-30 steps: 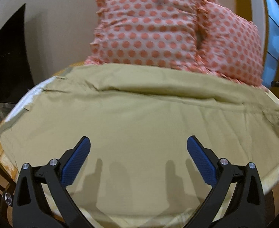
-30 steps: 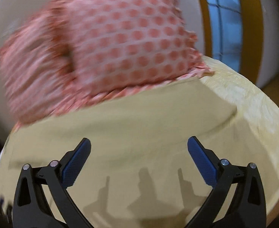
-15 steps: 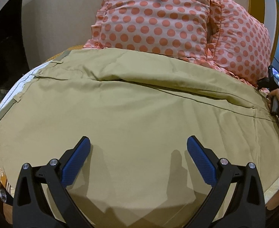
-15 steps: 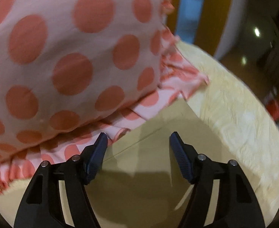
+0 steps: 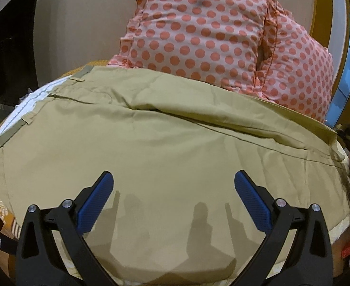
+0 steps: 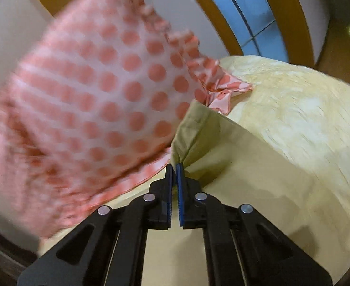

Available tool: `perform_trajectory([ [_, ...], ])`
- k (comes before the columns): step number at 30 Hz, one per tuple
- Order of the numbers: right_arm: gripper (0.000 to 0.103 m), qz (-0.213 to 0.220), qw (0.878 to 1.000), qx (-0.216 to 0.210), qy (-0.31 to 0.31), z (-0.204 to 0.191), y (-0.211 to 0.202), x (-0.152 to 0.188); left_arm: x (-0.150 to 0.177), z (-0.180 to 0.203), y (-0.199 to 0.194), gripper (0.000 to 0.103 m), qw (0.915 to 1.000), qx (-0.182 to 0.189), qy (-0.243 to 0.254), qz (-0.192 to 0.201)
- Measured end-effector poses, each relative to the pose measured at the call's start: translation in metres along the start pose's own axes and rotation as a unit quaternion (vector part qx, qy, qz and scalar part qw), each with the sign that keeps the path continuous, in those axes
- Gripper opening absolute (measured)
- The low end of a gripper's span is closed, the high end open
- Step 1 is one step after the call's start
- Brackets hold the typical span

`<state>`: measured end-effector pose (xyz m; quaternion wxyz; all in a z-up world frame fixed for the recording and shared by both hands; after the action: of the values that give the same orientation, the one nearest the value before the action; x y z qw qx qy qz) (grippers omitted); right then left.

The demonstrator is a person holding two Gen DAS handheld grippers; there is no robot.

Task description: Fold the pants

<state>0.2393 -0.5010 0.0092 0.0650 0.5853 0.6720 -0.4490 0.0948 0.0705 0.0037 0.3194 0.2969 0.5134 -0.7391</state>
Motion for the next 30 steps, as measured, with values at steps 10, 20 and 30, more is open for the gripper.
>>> perform_trajectory([
  [10, 0.011, -0.069, 0.994, -0.01, 0.085, 0.08, -0.077, 0.096, -0.034, -0.014, -0.012, 0.101, 0.9984, 0.029, -0.028, 0.041],
  [20, 0.002, -0.067, 0.995, -0.006, 0.074, 0.075, -0.055, 0.096, -0.103, -0.052, 0.019, 0.101, 0.9937, 0.061, -0.086, 0.039],
  [30, 0.002, -0.006, 0.993, -0.074, 0.089, 0.073, -0.076, 0.073, -0.167, -0.104, 0.15, 0.075, 0.9845, 0.029, -0.164, -0.056],
])
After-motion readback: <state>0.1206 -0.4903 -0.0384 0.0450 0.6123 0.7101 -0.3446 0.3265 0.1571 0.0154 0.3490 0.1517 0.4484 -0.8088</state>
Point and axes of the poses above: each gripper's, at about its wrist camera, not at the fingertips, and y roughly the way its jaws point, z to its right, x to its underside, the point moved 6 cm from there along y, roughly the way its jaws point, and after that the axes turned 14 degrees about x, right-handed, at the moved point
